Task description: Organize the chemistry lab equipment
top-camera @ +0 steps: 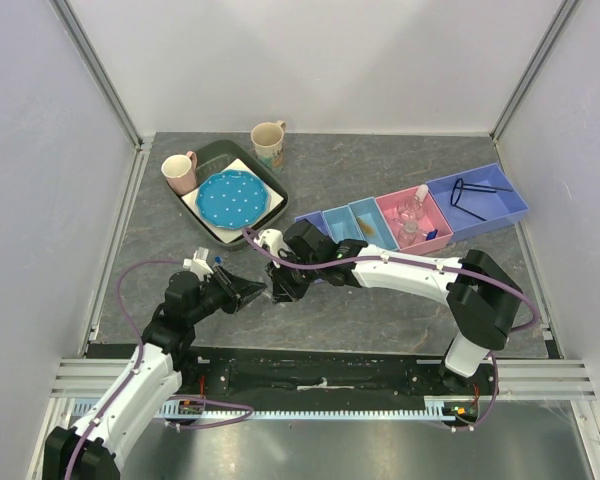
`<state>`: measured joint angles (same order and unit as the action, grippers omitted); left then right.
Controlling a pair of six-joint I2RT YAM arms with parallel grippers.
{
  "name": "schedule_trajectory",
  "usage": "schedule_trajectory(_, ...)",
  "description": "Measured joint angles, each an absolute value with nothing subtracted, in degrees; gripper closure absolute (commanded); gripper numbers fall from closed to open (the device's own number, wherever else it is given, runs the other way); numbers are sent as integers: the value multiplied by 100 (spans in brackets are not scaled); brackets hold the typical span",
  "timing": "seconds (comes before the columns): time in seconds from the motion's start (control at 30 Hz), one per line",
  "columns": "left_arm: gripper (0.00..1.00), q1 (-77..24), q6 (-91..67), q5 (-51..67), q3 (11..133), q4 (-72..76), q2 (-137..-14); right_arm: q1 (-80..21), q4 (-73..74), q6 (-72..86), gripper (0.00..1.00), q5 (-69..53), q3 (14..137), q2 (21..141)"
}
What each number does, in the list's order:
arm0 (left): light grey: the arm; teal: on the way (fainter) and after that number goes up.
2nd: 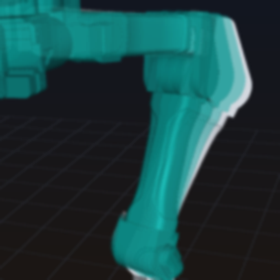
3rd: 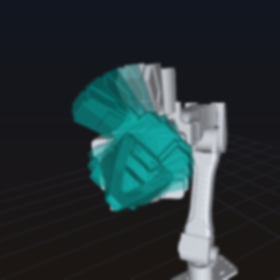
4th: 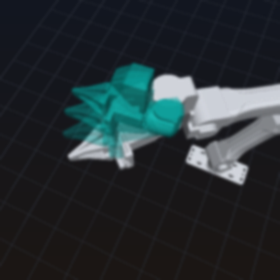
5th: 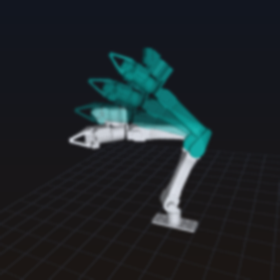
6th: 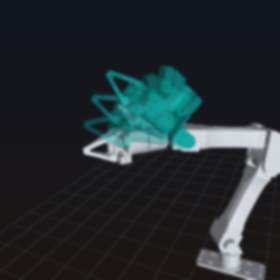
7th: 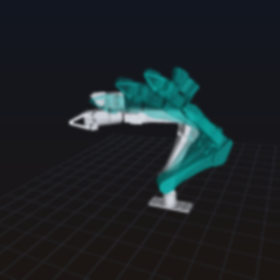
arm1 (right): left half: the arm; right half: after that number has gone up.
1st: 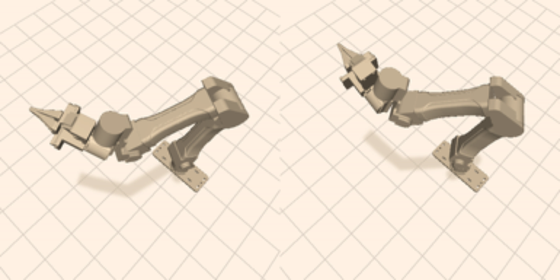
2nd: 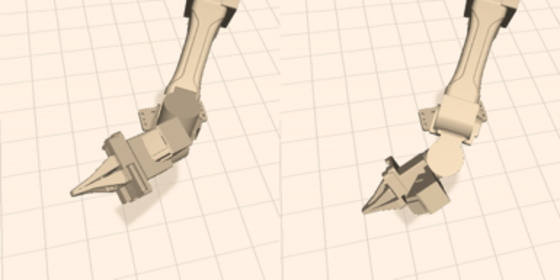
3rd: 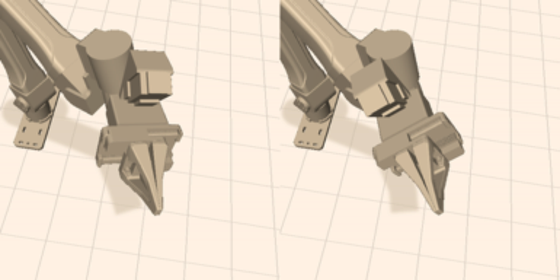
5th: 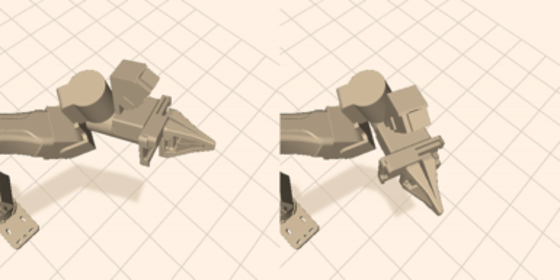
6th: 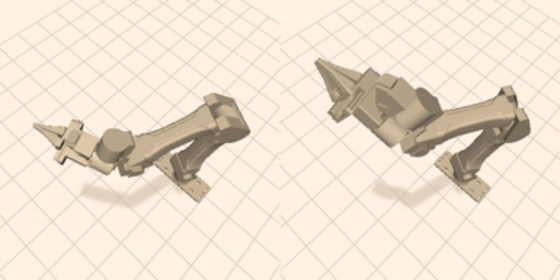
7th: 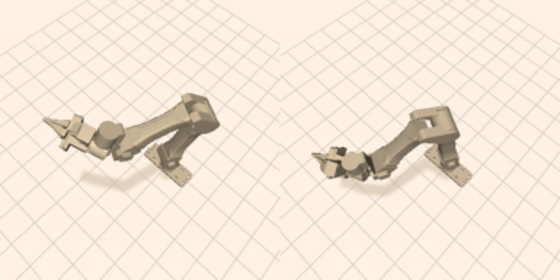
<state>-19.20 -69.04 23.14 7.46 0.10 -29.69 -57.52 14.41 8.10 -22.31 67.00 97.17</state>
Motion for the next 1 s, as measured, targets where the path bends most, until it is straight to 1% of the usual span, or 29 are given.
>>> schedule_trajectory(0.03,84,-1920,-6901,2322,746,5,-2976,-5752,1446,810,88,-2248,6700,9717)
schedule_trajectory(0.07,89,-1920,-6899,2340,746,5,-2976,-5752,1452,810,87,-2252,6700,9717)
schedule_trajectory(0.1,91,-1920,-6895,2366,746,5,-2976,-5752,1468,810,86,-2268,6700,9717)
schedule_trajectory(0.13,93,-1920,-6895,2390,746,3,-2974,-5752,1472,808,80,-2283,6700,9717)
schedule_trajectory(0.17,97,-1920,-6895,2412,746,-3,-2974,-5752,1483,808,77,-2294,6702,9717)
schedule_trajectory(0.2,98,-1920,-6895,2423,746,-10,-2974,-5749,1498,799,74,-2309,6702,9717)
schedule_trajectory(0.23,98,-1920,-6893,2438,746,-27,-2974,-5749,1511,779,68,-2327,6702,9717)
schedule_trajectory(0.3,98,-1920,-6877,2469,746,-36,-2965,-5752,1514,735,62,-2366,6702,9717)
schedule_trajectory(0.33,98,-1920,-6855,2482,749,-56,-2947,-5749,1514,703,55,-2377,6702,9717)
schedule_trajectory(0.4,98,-1922,-6766,2462,788,-226,-2869,-5739,1520,622,47,-2405,6702,9712)
schedule_trajectory(0.43,98,-1920,-6716,2436,825,-346,-2832,-5730,1531,569,39,-2423,6702,9703)
schedule_trajectory(0.5,98,-1922,-6558,2290,980,-716,-2738,-5688,1559,458,31,-2477,6702,9671)
schedule_trajectory(0.53,98,-1925,-6453,2180,1114,-939,-2670,-5653,1584,397,23,-2512,6702,9642)
schedule_trajectory(0.6,98,-1927,-6252,1892,1352,-1306,-2576,-5559,1656,224,16,-2593,6702,9553)
schedule_trajectory(0.63,98,-1927,-6154,1761,1479,-1490,-2534,-5516,1682,119,9,-2648,6702,9509)
schedule_trajectory(0.73,98,-1925,-5813,1221,1931,-2036,-2458,-5341,1787,-134,3,-2845,6702,9330)
schedule_trajectory(0.87,98,-1925,-5282,322,2528,-2672,-2571,-5155,1846,-362,2,-3009,6705,9120)
schedule_trajectory(1.0,98,-1925,-4866,-493,2805,-2963,-2904,-5043,1874,-482,2,-3146,6705,8980)
